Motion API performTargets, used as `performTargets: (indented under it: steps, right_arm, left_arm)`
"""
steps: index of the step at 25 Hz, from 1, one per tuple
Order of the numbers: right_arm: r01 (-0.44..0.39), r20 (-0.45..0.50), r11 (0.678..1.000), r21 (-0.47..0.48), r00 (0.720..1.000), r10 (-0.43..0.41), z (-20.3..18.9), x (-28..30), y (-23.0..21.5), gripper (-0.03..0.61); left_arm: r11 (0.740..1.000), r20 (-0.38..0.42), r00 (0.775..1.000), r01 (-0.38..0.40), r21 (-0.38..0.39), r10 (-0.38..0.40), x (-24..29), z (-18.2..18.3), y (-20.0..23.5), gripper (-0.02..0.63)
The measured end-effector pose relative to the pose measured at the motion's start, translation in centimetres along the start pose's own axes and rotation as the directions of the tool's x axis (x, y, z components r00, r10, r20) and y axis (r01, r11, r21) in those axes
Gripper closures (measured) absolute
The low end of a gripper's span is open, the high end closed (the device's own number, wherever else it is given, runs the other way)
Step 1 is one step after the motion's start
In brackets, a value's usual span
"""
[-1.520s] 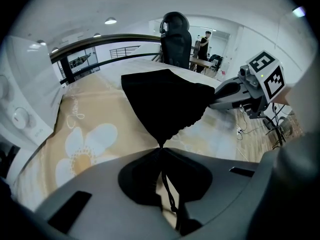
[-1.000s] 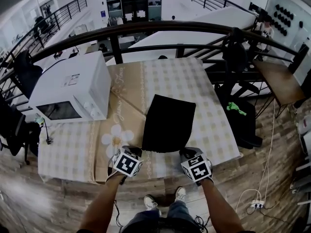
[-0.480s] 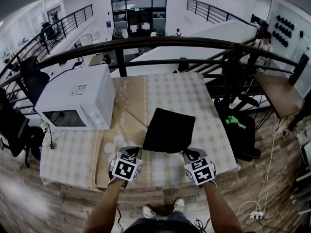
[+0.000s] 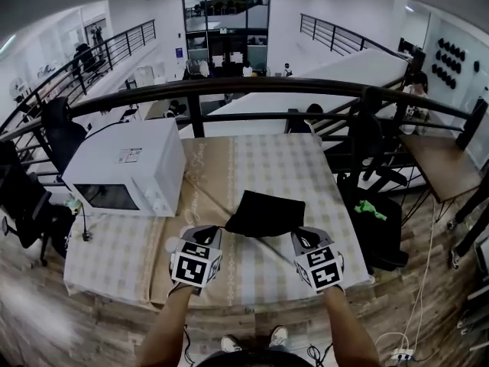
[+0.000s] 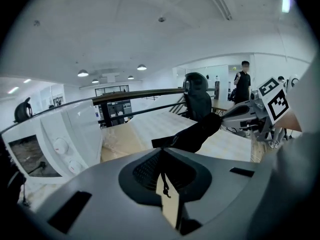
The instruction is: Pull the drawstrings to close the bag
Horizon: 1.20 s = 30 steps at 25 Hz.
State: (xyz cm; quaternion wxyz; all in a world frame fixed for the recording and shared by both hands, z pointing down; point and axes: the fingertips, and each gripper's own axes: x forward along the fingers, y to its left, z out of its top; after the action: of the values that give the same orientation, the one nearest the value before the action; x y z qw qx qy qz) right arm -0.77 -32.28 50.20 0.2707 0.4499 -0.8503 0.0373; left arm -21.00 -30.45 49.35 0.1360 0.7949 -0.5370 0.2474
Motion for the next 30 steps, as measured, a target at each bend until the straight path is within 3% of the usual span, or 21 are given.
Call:
performTargets:
  steps: [12, 20, 30]
  right_arm:
    - [0.021, 0.166, 0.997, -0.080, 0.986, -0.007, 8.0, -2.6, -1.7, 0.545]
    - [0.012, 0.271, 0.994, -0.105, 0.963, 0.017, 12.6, -4.9, -1.7, 0.545]
    - [0.041, 0.409, 0.985, -0.166, 0.912, 0.031, 19.5, -8.0, -1.7, 0.545]
  left_arm:
    - [0.992, 0.187, 0.974, -0.118, -0.043, 0.124, -4.3, 7.3, 1.7, 0.581]
    - [0.982, 0.297, 0.936, -0.178, -0.056, 0.187, -8.2, 11.5, 2.3, 0.581]
    - [0.966, 0.405, 0.877, -0.246, -0.083, 0.258, -12.0, 15.8, 4.1, 0.581]
